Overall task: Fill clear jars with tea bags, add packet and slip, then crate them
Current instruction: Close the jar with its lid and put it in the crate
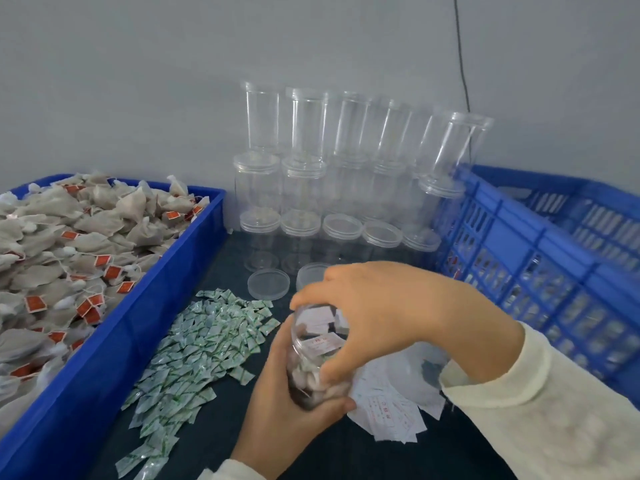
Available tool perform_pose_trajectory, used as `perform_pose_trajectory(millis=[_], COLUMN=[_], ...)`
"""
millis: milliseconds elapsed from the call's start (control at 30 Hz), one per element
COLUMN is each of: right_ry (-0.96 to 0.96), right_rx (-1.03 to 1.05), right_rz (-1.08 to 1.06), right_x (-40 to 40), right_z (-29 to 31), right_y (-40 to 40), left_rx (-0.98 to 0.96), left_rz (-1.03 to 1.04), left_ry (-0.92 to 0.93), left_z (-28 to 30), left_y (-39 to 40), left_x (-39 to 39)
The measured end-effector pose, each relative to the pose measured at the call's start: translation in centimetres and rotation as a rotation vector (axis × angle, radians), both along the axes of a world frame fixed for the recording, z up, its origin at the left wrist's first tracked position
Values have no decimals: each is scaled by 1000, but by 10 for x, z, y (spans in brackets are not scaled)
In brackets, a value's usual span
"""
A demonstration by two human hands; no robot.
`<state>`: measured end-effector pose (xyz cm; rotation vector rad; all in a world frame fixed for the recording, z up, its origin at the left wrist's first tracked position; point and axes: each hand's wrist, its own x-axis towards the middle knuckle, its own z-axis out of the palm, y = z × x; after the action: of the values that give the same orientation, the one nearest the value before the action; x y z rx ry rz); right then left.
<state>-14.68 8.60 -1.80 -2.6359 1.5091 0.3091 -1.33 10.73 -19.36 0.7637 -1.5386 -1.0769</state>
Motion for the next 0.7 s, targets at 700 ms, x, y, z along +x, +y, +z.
perform_pose_trajectory(millis=[700], right_ry=[-347], right_rx=[-441], right_rz=[-993], right_x=[-276], right_z=[199], right_y=[-29], left_rx=[276], left_rz=[55], left_ry=[-354], left_z=[-24], left_y=[-38], left_x=[-61])
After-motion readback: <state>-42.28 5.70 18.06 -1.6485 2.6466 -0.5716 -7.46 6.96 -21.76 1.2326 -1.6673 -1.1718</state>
